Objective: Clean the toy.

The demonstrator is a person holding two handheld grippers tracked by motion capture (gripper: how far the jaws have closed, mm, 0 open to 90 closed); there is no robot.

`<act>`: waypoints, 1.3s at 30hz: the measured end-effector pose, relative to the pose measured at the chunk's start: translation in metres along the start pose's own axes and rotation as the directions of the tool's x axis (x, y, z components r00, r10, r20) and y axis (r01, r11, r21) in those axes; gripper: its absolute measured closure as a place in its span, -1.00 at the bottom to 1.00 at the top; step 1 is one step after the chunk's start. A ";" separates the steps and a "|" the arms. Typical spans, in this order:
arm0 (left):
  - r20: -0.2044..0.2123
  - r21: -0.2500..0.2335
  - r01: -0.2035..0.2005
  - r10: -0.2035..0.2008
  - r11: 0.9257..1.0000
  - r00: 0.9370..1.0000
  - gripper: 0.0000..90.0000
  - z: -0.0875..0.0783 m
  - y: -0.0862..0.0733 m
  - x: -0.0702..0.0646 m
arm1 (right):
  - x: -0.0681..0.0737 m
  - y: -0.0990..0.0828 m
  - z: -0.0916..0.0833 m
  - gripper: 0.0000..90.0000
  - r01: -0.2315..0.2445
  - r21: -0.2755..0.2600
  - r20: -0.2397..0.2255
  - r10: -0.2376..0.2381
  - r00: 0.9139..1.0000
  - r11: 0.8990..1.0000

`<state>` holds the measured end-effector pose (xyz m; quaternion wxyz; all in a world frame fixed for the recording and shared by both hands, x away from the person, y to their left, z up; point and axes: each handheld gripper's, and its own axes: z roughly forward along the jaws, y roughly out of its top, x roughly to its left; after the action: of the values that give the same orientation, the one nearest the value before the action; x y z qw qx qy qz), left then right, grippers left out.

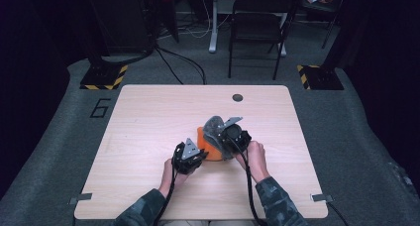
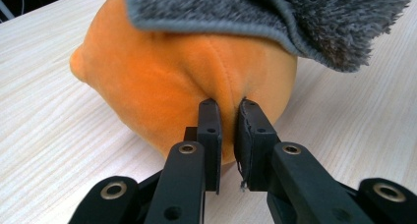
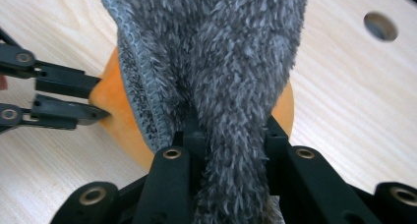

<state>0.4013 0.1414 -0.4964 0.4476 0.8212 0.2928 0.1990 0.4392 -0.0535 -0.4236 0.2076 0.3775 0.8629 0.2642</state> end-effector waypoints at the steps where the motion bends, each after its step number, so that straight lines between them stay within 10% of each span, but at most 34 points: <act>1: 0.000 0.001 -0.003 0.003 1.000 1.000 0.80 0.000 0.000 0.000 | -0.002 -0.002 0.000 0.61 -0.042 0.008 -0.017 0.042 0.999 0.999; 12: 0.001 0.000 0.003 -0.003 1.000 1.000 0.80 0.000 0.000 0.001 | -0.037 -0.019 0.015 0.61 -0.132 0.056 -0.007 0.132 0.991 0.990; 28: 0.001 -0.001 0.009 -0.009 1.000 1.000 0.80 0.000 -0.002 0.003 | -0.061 -0.052 0.055 0.61 -0.246 0.203 -0.009 0.253 0.967 0.948; 31: 0.004 0.002 0.007 -0.007 1.000 1.000 0.80 0.000 -0.002 0.004 | -0.062 -0.048 0.047 0.61 -0.205 0.202 0.040 0.201 0.979 0.958; 34: 0.004 0.002 0.008 -0.008 1.000 1.000 0.80 0.000 -0.002 0.004 | -0.065 -0.038 0.026 0.61 -0.234 0.129 0.024 0.233 0.972 0.964; 39: 0.000 -0.001 0.008 -0.008 1.000 1.000 0.80 0.001 -0.003 0.004 | -0.051 -0.014 -0.006 0.61 -0.167 0.043 -0.029 0.168 0.985 0.985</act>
<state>0.4036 0.1445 -0.4986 0.4488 0.8198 0.2960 0.1973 0.4600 -0.1021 -0.4193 0.1628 0.4487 0.8365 0.2692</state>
